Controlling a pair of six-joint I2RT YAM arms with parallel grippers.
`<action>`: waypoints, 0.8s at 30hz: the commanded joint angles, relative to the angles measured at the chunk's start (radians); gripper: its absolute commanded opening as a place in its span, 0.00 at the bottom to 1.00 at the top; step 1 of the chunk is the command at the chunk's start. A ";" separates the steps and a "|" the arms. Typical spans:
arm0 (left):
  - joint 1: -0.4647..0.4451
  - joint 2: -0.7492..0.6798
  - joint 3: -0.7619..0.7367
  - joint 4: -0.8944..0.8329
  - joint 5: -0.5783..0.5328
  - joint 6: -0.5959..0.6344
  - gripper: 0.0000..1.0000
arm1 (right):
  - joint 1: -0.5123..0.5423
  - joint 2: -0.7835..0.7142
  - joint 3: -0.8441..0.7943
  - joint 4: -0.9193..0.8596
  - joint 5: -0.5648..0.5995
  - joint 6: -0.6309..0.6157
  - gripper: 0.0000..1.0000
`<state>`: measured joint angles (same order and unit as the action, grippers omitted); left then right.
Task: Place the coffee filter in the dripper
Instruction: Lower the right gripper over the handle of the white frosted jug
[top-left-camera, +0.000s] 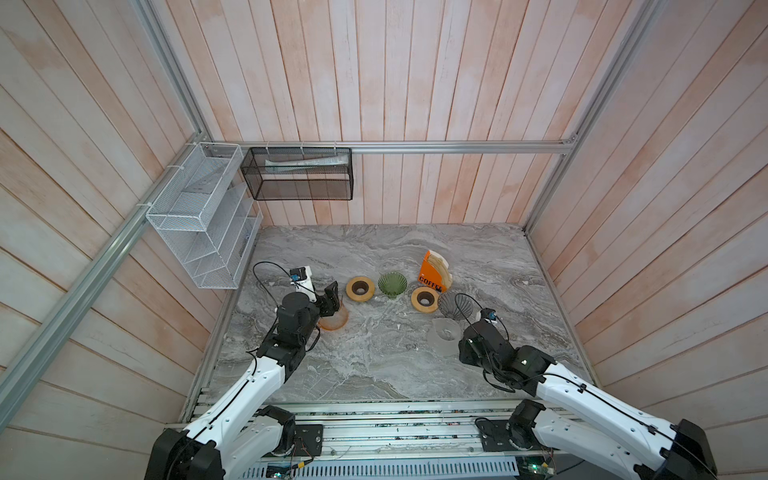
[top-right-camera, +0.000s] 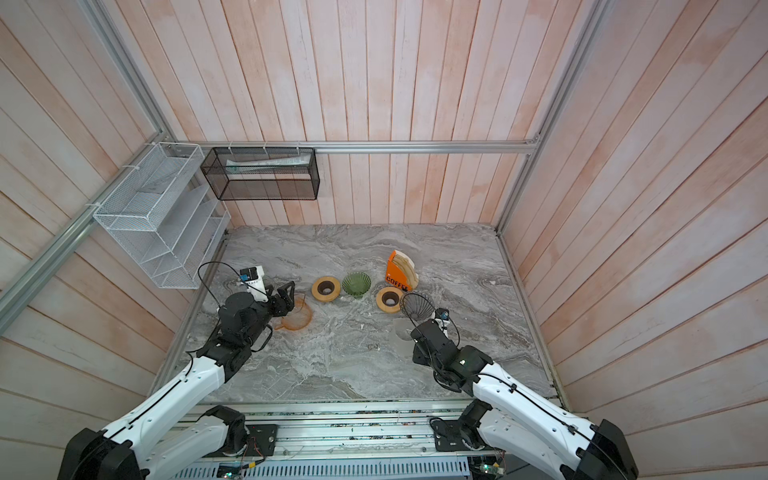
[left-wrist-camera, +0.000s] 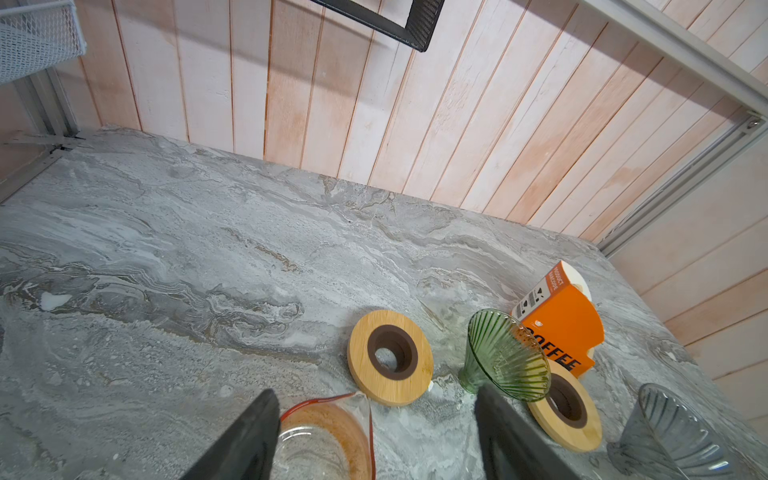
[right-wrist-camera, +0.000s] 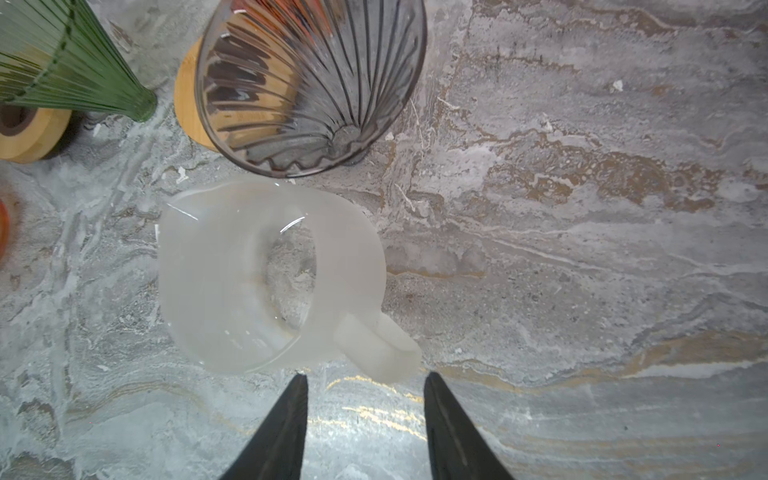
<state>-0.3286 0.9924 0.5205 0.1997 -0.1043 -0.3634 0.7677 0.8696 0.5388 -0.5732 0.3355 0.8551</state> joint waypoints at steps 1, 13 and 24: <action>-0.003 -0.010 -0.017 0.004 0.009 -0.008 0.76 | -0.011 -0.001 -0.025 0.037 0.019 -0.044 0.49; -0.003 -0.006 -0.003 -0.003 0.011 -0.006 0.76 | -0.111 -0.035 -0.079 0.175 -0.114 -0.173 0.53; -0.003 -0.001 0.001 -0.010 0.008 -0.007 0.76 | -0.114 -0.051 -0.135 0.256 -0.262 -0.177 0.52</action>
<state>-0.3286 0.9928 0.5205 0.1982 -0.1043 -0.3641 0.6575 0.8288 0.4122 -0.3405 0.1268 0.6903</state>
